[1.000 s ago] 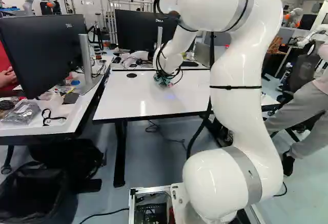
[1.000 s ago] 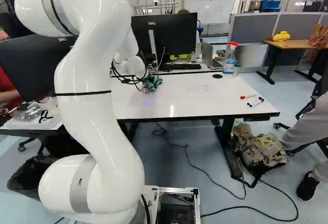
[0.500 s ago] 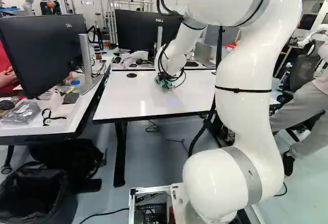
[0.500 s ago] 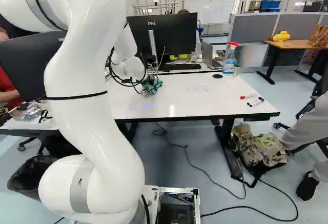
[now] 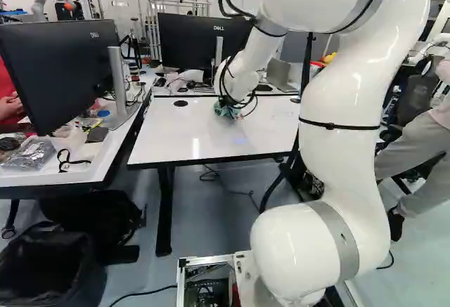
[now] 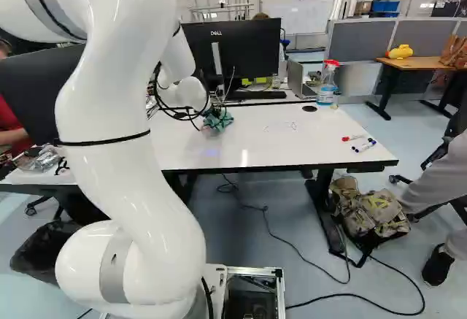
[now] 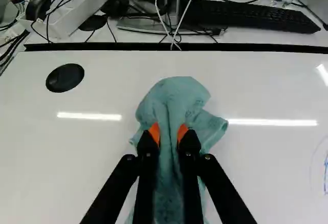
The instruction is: Clean the table with the green towel
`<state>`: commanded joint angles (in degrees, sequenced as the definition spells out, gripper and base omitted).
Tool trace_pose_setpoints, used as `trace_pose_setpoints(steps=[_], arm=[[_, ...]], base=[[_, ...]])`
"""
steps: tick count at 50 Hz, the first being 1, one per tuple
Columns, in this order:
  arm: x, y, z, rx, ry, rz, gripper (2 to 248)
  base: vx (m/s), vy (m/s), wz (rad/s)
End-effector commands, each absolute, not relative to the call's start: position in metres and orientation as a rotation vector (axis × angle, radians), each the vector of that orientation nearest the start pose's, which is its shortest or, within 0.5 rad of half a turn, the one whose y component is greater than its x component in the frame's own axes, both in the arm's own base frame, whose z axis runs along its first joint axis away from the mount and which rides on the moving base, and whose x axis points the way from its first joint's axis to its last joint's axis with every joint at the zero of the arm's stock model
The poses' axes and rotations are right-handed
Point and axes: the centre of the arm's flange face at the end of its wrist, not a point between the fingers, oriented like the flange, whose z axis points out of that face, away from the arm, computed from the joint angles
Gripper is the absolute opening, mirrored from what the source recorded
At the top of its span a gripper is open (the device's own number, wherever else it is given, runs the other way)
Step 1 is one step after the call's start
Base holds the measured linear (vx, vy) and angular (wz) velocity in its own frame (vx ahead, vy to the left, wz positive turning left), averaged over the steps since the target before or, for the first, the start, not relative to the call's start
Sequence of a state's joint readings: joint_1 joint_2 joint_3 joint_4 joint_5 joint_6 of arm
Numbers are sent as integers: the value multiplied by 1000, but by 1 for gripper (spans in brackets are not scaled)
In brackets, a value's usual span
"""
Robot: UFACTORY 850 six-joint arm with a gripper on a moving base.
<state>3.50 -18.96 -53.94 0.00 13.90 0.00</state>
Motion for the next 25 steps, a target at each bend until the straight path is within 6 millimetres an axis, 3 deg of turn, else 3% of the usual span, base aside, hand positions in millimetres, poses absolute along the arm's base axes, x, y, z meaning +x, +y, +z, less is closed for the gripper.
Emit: trace_pose_setpoints(steps=[9, 25], arm=[[551, 20, 422, -2836, -52, -1314, 55], [524, 8, 423, -2852, -23, -1302, 55]], base=[[0, 0, 0], [0, 0, 0]])
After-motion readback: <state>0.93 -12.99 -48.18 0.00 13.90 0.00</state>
